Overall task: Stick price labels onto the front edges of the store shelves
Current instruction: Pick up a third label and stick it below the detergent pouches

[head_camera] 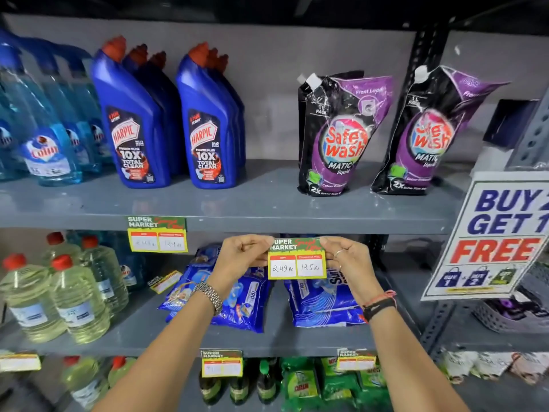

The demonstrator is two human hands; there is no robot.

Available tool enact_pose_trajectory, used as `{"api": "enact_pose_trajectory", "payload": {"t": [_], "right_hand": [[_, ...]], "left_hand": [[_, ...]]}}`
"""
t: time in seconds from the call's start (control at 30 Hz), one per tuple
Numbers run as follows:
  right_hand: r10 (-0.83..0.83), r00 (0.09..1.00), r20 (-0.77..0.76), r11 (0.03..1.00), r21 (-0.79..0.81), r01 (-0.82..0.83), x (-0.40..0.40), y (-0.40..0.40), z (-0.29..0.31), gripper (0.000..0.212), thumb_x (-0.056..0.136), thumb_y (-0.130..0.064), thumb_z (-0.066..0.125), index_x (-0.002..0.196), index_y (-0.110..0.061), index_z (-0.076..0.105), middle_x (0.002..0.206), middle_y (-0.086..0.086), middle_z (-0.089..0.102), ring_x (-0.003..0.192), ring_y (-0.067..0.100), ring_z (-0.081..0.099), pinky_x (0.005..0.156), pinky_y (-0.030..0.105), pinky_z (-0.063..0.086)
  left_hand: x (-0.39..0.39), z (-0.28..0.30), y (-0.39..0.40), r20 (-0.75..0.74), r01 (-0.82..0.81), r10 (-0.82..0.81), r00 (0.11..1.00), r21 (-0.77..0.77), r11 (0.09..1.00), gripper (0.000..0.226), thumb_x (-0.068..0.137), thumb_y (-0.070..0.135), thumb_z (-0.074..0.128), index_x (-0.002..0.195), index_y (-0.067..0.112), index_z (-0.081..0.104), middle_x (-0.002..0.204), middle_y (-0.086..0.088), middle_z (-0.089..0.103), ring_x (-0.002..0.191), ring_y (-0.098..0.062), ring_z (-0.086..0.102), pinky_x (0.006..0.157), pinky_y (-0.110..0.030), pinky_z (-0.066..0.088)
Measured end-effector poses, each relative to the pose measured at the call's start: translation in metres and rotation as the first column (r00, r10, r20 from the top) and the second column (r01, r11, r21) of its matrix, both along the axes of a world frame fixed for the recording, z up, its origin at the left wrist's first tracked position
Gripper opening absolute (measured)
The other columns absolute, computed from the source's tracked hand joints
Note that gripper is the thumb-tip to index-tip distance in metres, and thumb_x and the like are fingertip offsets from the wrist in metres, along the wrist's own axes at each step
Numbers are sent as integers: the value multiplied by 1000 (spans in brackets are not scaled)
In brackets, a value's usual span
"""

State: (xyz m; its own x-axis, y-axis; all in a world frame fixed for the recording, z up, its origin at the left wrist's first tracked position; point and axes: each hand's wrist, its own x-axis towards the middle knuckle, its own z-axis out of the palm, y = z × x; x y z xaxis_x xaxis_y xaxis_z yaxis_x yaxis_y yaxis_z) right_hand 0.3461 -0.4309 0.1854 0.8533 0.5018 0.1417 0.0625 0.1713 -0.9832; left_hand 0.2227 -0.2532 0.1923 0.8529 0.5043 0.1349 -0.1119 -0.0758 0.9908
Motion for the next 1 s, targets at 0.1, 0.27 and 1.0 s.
{"api": "enact_pose_trajectory", "payload": {"t": [0.1,0.27,1.0], "right_hand": [[-12,999,45,1000,-25,13,-3,-5,1,18,87,-16,60,96,-3,70,87,11,76,73,18,71,63,24,58],[-125,963,238,989,-48,140,9,-44,10,12,86,-13,62,79,-19,71,74,-8,76,75,9,70,69,21,56],[-503,699,508,784,-72,616,60,-107,29,10,84,-19,65,86,-10,69,72,-1,66,65,0,60,57,2,44]], "left_hand": [[-3,1,-5,8,2,-2,1000,-4,1000,15,82,19,66,93,11,72,79,-1,77,74,-13,73,64,-19,58],[15,13,-32,59,55,-63,996,123,991,6,79,16,70,81,20,75,74,-6,77,66,-17,71,59,-21,58],[97,57,-104,50,-66,43,998,722,689,11,76,28,72,82,20,75,66,11,69,62,1,65,62,-11,54]]}}
